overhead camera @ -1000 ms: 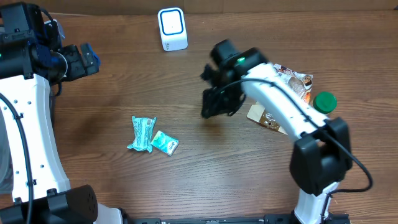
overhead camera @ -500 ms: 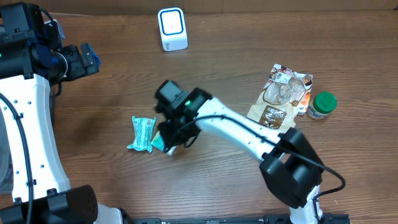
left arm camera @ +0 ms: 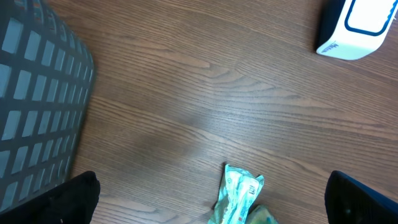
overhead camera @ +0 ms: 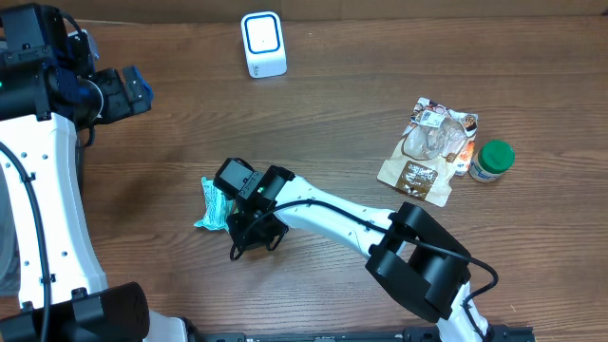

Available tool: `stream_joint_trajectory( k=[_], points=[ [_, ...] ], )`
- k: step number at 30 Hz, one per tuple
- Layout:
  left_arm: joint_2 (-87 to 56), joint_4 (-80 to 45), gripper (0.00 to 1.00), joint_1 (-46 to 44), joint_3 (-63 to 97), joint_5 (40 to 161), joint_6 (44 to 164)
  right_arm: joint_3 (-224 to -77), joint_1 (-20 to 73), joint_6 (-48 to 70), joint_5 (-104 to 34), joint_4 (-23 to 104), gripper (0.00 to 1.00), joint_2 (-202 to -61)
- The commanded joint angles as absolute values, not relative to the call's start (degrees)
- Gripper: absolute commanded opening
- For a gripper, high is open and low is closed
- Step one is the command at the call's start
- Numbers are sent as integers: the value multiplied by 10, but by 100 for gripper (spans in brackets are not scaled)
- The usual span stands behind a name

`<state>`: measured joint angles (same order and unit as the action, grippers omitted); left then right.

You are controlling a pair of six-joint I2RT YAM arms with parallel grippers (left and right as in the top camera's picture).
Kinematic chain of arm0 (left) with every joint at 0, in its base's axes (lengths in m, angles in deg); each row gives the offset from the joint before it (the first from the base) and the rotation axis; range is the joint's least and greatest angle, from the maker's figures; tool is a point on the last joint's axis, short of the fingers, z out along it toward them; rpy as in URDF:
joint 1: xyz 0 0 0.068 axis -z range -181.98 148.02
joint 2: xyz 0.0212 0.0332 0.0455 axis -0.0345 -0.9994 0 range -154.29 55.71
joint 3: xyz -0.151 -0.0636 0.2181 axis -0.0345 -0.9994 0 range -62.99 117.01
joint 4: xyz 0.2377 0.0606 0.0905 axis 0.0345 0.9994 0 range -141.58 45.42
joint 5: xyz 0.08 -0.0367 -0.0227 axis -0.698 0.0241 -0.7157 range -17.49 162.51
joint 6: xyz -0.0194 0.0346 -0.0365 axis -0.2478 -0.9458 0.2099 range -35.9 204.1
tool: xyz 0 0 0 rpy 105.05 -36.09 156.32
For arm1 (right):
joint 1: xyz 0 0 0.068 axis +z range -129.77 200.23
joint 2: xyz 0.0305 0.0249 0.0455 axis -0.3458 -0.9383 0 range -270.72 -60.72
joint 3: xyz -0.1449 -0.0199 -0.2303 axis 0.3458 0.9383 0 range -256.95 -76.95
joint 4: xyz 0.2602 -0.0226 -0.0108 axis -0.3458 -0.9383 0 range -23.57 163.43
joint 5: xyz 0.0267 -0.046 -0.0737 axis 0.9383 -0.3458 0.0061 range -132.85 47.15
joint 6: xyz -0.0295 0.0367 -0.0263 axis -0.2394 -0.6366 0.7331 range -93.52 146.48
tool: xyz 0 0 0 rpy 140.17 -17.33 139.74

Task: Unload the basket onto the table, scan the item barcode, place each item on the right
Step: 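Move the right gripper to the teal wipe packs and lower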

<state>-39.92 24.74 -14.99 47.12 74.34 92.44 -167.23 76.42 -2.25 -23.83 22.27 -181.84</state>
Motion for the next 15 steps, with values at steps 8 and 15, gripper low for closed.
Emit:
stream_joint_trajectory(
  k=[8, 15],
  points=[
    [-395, 247, 100, -151, 483, 740, 911, -1666, 697, -62, -309, 211, 4, -1843],
    [-395, 247, 100, -151, 483, 740, 911, -1666, 622, -64, -367, 178, 4, -1843]
  ],
)
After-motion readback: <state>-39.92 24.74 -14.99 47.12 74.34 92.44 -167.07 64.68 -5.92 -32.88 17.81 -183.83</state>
